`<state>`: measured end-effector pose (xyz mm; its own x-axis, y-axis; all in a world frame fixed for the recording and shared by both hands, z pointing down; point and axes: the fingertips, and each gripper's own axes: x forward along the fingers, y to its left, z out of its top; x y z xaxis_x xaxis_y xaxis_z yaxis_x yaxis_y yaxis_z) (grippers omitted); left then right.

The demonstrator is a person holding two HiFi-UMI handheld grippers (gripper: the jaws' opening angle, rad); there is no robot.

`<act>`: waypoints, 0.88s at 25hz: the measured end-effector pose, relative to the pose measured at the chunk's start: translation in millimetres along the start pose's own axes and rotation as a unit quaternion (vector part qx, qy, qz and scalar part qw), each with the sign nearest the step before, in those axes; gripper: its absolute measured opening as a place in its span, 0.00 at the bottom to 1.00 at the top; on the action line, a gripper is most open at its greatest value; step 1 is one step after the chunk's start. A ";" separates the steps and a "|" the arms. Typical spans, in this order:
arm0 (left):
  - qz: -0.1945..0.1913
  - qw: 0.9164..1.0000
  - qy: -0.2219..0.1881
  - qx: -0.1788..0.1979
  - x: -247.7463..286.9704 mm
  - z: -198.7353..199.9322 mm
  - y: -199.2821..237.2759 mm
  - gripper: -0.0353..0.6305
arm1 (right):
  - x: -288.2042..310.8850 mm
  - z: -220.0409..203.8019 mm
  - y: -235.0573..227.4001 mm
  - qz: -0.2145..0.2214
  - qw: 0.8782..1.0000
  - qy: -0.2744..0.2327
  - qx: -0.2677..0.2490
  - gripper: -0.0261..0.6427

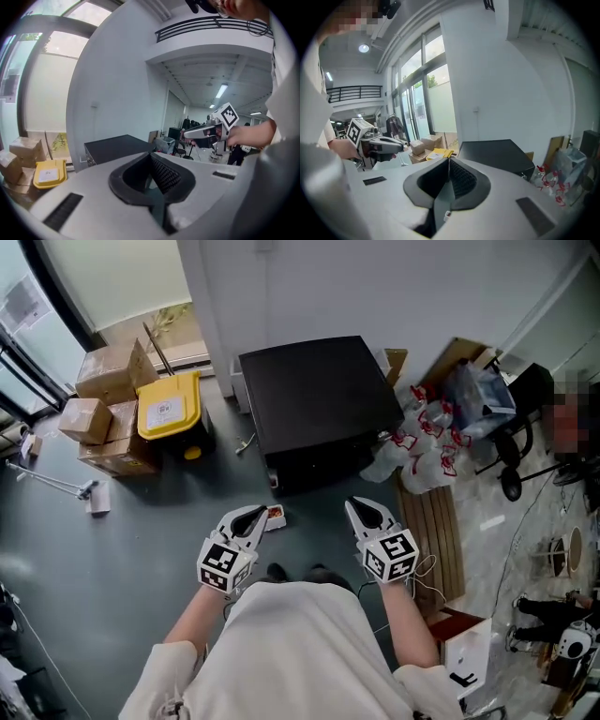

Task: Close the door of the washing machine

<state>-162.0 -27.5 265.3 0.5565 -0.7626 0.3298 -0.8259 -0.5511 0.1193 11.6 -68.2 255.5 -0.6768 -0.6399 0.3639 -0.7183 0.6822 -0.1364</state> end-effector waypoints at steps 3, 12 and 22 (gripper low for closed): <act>0.007 1.000 -0.002 0.015 -7.1 11.7 -9.6 0.07 | -16.1 7.8 -3.4 0.005 1.000 0.000 -0.015 0.09; 0.052 0.998 -0.025 0.011 -22.1 34.3 -27.5 0.07 | -58.5 20.7 -22.7 -0.002 1.000 -0.009 -0.010 0.09; 0.072 0.997 -0.027 0.005 -24.3 33.2 -31.6 0.07 | -65.8 28.3 -10.2 0.014 0.999 -0.033 -0.035 0.09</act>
<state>-146.4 -2.8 222.3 0.4362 -0.8513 0.2914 -0.8970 -0.4373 0.0653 59.0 -43.1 206.9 -0.7074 -0.6402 0.2994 -0.6873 0.7219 -0.0803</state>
